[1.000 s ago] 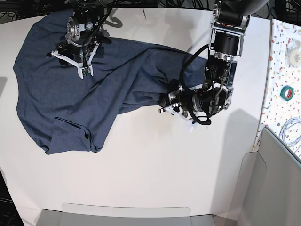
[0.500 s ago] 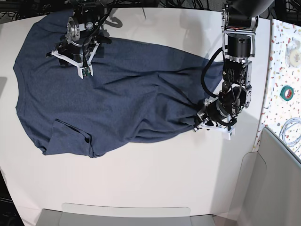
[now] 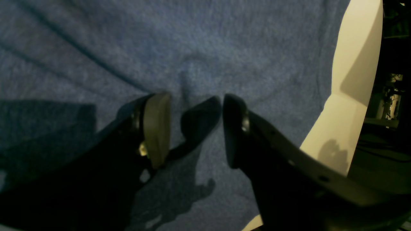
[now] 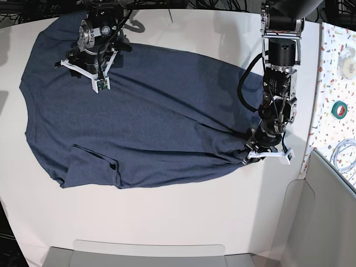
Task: Layout the t-shirt on the table in an organized manner, then fold the t-shirt properly
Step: 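Drag the shirt side with the left gripper away from the right gripper, then pull the shirt corners apart with both grippers to stretch it flat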
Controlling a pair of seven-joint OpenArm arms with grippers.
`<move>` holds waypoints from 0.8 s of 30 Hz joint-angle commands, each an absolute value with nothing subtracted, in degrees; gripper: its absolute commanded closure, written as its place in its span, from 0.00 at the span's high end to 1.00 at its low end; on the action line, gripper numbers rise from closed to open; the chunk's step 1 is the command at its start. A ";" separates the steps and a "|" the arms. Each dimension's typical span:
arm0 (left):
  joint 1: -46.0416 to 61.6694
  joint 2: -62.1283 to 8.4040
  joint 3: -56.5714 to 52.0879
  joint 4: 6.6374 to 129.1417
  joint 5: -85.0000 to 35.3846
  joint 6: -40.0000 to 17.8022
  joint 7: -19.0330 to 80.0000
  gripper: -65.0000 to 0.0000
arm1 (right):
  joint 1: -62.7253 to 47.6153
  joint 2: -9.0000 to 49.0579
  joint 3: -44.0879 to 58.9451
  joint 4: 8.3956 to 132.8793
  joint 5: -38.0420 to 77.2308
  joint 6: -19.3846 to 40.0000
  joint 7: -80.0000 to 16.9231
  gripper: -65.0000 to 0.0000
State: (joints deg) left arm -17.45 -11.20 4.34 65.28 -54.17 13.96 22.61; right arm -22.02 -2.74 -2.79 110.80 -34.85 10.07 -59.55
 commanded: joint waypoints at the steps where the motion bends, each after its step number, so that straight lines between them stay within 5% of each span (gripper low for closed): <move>1: -18.95 -11.82 4.35 66.07 -53.85 13.67 19.12 0.00 | -22.20 -2.77 -2.86 111.16 -35.03 10.15 -60.00 0.41; 4: -19.82 -11.03 4.44 66.07 -53.58 13.93 15.78 0.02 | -22.20 -2.77 -2.86 111.16 -35.03 10.15 -60.00 0.41; 12: -22.29 -11.03 4.00 62.90 -53.49 25.19 18.86 0.45 | -22.29 -2.68 -2.86 111.16 -35.03 10.15 -60.00 0.41; 24: -21.67 -17.98 3.82 69.23 -53.85 25.45 24.04 0.48 | -17.80 -2.77 -2.77 114.33 -35.21 10.15 -59.82 0.41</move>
State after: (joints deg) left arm -19.68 -17.52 4.01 67.79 -53.87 26.24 25.23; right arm -18.35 -2.79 -2.79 112.99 -34.39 10.33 -60.84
